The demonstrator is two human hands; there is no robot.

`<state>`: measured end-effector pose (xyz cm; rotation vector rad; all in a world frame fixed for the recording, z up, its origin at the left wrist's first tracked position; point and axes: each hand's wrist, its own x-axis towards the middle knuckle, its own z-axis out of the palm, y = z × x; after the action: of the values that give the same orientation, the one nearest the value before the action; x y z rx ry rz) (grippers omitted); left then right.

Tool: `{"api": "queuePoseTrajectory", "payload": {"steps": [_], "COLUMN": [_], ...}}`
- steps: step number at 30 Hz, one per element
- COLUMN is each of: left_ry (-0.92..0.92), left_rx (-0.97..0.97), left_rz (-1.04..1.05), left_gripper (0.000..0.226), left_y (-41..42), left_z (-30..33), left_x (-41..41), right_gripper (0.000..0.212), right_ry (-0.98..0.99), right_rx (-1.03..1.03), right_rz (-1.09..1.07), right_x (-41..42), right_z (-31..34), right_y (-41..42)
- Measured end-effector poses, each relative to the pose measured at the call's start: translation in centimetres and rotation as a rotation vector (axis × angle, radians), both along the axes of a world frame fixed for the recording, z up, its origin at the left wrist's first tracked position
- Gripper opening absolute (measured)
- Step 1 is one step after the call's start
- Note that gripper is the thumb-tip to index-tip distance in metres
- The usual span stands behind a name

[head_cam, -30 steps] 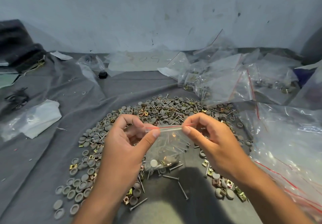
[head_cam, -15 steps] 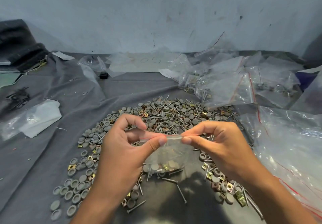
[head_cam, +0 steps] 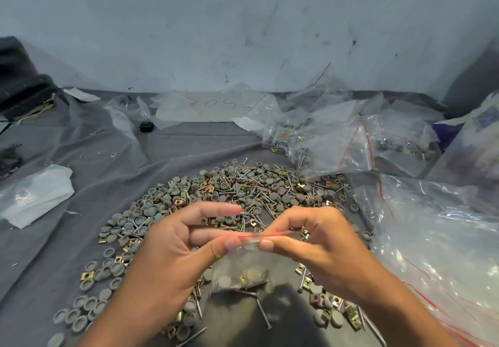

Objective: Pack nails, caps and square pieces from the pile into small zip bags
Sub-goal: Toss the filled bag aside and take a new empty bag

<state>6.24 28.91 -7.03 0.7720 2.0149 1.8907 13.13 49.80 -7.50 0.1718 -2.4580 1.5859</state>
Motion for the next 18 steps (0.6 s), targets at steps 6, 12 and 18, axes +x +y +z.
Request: {"api": "queuePoseTrajectory", "payload": {"steps": [6,12,18], "left_ry": [-0.007,-0.037,-0.039], "left_rx": [0.002,0.053,0.091], "left_rz": [-0.036,0.164,0.311], "left_gripper": [0.043,0.054,0.051], "left_y": [-0.2,0.5,-0.3], "left_z": [-0.3,-1.5,-1.5], "left_x": [-0.2,-1.2,-2.0], "right_gripper": [0.009,0.013,0.013], "right_ry": [-0.063,-0.117,-0.035], "right_rx": [-0.099,0.000,-0.213], "right_rz": [0.078,-0.009,-0.485], "right_x": [-0.1,-3.4,-11.7], "right_z": [0.2,2.5,6.8], "right_y": [0.5,1.0,6.5]}}
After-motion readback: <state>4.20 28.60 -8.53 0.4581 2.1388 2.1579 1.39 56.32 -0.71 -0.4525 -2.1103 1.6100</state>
